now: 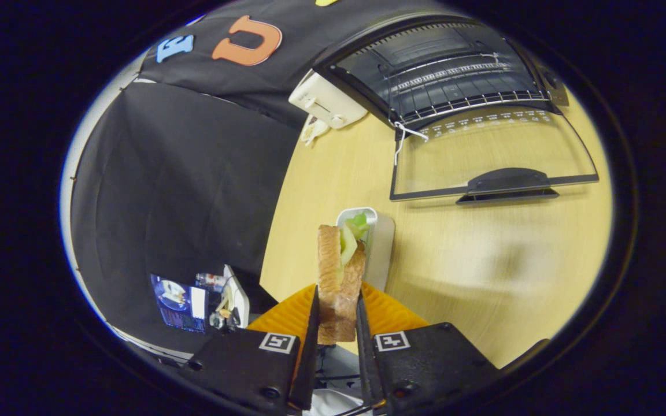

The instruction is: Open the toaster oven, put the food inside, and close the toaster oven door.

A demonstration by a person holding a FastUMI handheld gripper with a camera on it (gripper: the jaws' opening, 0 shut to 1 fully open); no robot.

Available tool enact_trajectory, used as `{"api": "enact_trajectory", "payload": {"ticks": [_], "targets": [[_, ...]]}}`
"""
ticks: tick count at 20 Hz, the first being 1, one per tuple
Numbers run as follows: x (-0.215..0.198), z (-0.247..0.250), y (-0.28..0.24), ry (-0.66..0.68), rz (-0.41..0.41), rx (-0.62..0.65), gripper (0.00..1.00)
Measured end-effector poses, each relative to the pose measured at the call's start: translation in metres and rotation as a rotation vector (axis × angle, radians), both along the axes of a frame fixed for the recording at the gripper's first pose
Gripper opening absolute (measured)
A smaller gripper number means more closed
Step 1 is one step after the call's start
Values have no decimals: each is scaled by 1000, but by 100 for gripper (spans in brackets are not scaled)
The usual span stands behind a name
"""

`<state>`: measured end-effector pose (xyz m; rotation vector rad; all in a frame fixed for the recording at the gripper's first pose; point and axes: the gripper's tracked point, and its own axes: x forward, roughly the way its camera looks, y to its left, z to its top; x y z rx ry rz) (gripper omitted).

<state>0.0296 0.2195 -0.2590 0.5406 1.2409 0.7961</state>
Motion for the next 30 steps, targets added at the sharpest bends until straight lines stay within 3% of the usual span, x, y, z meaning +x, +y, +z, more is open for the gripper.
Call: {"api": "enact_trajectory", "payload": {"ticks": [5, 10, 15, 24, 30], "targets": [[1, 21, -7, -115, 1, 75, 37], [27, 36, -23, -237, -121, 109, 35], [82, 53, -56, -385, -358, 169, 35], [191, 16, -121, -388, -867, 285, 34], [256, -8, -118, -337, -1056, 328, 35]]}}
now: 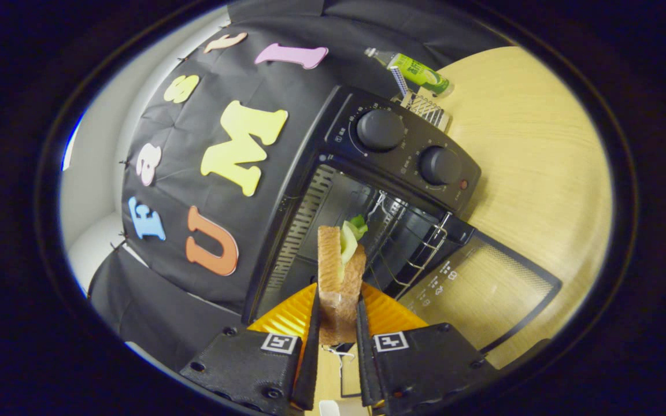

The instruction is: Open the toaster oven, put the food inside, and close the toaster oven door.

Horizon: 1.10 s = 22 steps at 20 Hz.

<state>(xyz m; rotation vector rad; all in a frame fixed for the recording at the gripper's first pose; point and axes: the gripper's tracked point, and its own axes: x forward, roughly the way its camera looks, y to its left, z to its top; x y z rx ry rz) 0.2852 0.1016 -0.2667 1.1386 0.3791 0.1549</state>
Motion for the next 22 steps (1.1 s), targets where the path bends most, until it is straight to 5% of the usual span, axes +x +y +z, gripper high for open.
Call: {"api": "enact_trajectory", "payload": {"ticks": [11, 22], "targets": [[74, 2, 18, 21, -122, -119, 35], [81, -14, 21, 34, 28, -237, 46]]}}
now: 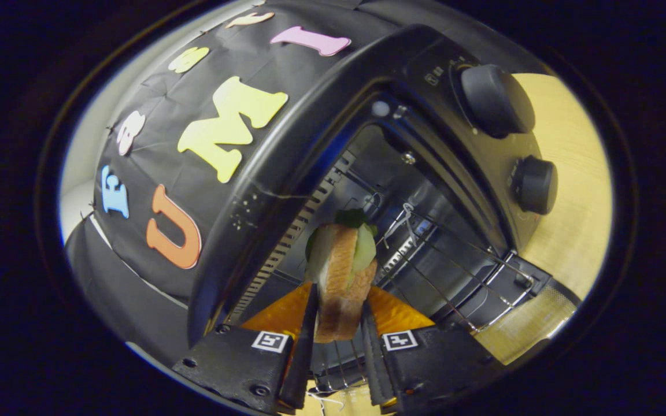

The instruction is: Open the toaster oven, put the food inside, and close the toaster oven door.

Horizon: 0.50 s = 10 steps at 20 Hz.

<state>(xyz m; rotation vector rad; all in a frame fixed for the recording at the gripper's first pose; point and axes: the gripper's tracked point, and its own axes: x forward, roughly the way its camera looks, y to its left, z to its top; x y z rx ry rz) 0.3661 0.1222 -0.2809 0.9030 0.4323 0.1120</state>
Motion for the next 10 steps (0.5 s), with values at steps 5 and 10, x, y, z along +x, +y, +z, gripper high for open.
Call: {"api": "enact_trajectory", "payload": {"ticks": [5, 10], "targets": [[-6, -2, 16, -28, 101, -256, 65], [-12, -12, 21, -13, 174, -464, 80]]}}
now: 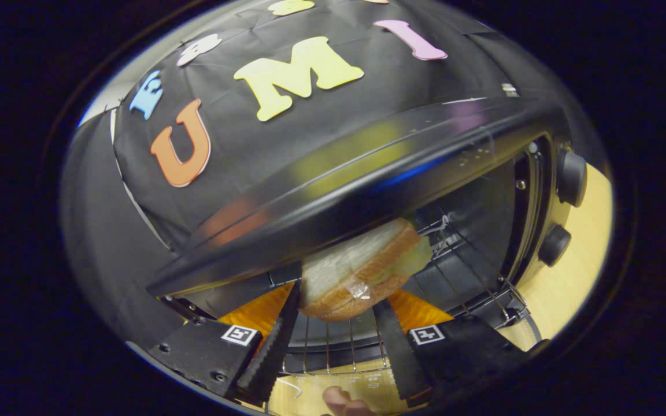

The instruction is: Open the toaster oven, put the food inside, and close the toaster oven door.

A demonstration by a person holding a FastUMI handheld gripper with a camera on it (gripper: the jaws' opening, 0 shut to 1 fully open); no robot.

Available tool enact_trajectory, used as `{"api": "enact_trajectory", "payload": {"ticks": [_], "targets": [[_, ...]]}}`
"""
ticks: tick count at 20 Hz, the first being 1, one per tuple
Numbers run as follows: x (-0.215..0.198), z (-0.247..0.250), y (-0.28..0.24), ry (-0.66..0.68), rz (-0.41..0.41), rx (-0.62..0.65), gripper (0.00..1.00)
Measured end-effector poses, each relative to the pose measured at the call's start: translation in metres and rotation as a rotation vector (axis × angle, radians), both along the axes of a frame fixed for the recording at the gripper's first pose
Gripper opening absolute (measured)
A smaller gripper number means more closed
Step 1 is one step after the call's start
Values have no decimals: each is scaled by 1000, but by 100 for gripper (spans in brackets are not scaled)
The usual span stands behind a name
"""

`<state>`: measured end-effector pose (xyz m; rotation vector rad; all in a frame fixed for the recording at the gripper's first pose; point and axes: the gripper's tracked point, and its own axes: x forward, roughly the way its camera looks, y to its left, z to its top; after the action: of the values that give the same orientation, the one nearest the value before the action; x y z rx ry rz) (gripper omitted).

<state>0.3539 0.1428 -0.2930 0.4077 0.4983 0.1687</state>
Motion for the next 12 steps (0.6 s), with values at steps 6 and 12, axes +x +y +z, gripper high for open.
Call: {"api": "enact_trajectory", "payload": {"ticks": [6, 12], "targets": [[-19, -12, 4, 45, 50, -211, 84], [-74, -13, 1, 46, 58, -304, 84]]}}
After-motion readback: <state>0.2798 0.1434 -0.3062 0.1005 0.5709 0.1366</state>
